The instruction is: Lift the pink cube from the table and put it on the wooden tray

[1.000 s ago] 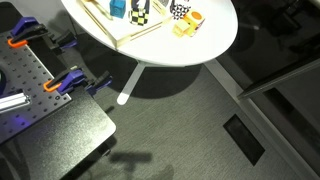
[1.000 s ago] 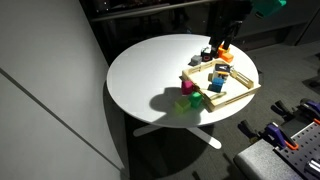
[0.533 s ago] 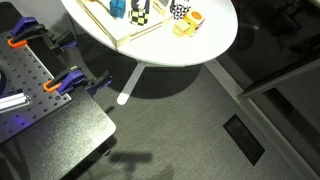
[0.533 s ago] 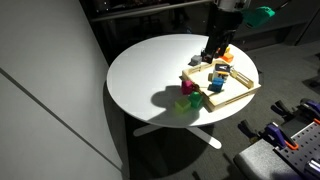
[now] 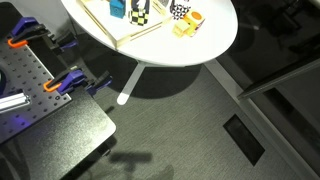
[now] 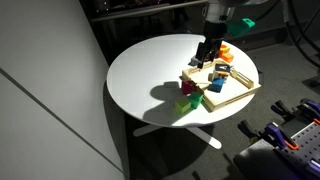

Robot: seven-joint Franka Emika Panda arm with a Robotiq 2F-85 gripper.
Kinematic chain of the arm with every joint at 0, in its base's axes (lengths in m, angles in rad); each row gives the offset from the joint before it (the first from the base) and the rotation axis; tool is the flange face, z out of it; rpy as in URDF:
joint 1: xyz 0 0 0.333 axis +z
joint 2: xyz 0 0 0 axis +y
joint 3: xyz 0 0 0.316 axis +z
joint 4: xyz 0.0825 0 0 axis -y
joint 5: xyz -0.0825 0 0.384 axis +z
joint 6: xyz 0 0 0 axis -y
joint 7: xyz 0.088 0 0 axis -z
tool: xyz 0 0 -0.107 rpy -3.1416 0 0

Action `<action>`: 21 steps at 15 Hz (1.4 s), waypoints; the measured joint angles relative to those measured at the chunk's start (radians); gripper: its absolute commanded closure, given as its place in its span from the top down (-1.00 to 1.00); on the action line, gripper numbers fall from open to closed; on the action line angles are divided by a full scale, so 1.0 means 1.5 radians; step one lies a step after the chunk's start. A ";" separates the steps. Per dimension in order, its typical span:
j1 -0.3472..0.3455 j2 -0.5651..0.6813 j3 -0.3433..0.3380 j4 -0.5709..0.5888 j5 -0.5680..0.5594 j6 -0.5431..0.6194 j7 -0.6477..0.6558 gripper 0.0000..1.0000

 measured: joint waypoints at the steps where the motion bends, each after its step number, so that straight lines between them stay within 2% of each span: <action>1: -0.001 0.015 0.000 0.012 0.000 0.002 -0.010 1.00; 9: -0.003 0.130 0.003 0.105 -0.020 0.004 -0.095 1.00; 15: 0.002 0.218 0.011 0.170 -0.095 0.004 -0.100 1.00; 21: 0.027 0.274 0.010 0.226 -0.190 0.004 -0.085 1.00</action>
